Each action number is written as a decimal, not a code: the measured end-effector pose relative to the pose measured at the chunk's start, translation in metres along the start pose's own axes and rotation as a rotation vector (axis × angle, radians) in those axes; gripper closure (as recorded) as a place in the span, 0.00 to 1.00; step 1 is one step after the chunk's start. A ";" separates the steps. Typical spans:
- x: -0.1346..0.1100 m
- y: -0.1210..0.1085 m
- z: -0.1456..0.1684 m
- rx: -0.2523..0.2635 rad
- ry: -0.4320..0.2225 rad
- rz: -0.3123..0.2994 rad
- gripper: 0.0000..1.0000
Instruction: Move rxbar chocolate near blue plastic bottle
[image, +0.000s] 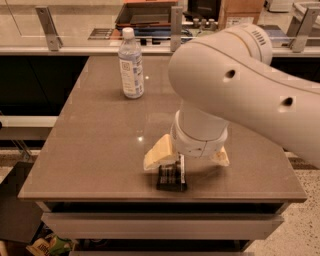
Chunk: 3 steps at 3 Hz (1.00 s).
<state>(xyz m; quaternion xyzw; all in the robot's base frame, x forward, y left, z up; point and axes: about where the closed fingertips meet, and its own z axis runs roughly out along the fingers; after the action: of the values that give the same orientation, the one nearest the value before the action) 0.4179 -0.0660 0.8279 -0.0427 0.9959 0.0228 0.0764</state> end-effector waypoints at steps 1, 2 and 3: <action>-0.004 0.008 0.012 0.013 0.026 -0.002 0.00; -0.012 0.014 0.019 0.027 0.042 -0.006 0.00; -0.017 0.019 0.022 0.032 0.052 -0.014 0.00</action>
Offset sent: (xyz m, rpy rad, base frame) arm 0.0242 0.0232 -0.0226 -0.0493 0.0597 0.0036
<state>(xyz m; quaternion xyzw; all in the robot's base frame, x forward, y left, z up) 0.4366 -0.0442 0.8095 -0.0491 0.9975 0.0051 0.0514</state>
